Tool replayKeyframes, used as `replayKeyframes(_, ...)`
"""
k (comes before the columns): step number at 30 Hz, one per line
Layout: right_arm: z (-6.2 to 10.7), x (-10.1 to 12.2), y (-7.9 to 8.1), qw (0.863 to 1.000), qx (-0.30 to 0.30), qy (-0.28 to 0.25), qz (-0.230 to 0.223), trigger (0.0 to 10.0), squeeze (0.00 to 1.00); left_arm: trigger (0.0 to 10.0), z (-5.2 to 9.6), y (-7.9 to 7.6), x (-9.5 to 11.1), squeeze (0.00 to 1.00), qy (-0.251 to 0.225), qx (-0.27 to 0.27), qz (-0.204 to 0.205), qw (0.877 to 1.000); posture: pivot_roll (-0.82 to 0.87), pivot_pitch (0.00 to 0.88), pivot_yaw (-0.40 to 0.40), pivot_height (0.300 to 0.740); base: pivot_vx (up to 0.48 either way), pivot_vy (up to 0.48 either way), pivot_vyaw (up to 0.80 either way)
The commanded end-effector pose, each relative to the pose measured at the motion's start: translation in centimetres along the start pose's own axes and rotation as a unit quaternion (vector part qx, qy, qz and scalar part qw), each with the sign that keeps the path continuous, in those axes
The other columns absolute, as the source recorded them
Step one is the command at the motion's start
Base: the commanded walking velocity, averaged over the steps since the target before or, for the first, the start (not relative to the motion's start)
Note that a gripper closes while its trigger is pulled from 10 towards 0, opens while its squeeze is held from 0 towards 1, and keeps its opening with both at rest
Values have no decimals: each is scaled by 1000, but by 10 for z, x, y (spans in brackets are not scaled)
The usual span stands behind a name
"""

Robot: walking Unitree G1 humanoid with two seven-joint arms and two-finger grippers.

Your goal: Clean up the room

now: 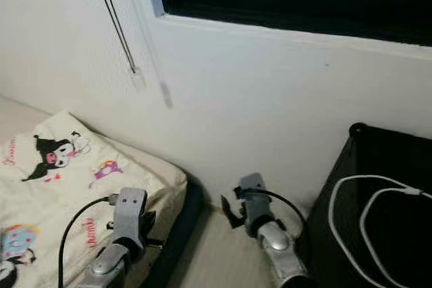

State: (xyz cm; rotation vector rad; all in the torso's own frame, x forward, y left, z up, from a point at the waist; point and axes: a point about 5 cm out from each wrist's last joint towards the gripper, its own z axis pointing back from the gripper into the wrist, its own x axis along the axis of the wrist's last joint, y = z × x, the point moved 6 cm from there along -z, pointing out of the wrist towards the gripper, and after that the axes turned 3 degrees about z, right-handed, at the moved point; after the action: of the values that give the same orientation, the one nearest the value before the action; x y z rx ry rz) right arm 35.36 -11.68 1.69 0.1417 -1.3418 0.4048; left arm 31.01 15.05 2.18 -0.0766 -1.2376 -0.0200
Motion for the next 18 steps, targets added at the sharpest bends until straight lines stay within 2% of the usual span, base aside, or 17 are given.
replayKeyframes(1, 1, -6, 14, 1000, 13, 6, -12, 10000, 0, 10000, 2, 7, -9, 0, 12, 10, -9, 1000, -4, 126, -2, 740, 0, 0, 0)
replayKeyframes(5, 1, -6, 13, 1000, 13, 7, -12, 10000, 0, 10000, 2, 7, -8, 0, 14, 8, -5, 1000, -6, 123, -2, 740, 0, 0, 0)
replayKeyframes(7, 1, -7, 13, 1000, 13, 7, -12, 10000, 0, 10000, 3, 1, -4, 0, 4, -6, 3, 1000, -6, 120, -1, 740, 0, 0, 0)
replayKeyframes(16, 2, -8, 12, 1000, 12, 8, -11, 10000, 0, 10000, 2, -1, -3, 0, -4, -6, -15, 1000, -6, 112, 1, 740, 0, 0, 0)
replayKeyframes(18, 2, -7, 13, 1000, 15, 7, 1, 10000, 0, 10000, 2, 0, -3, 0, -4, -4, -18, 1000, -6, 112, 1, 740, 0, 0, 0)
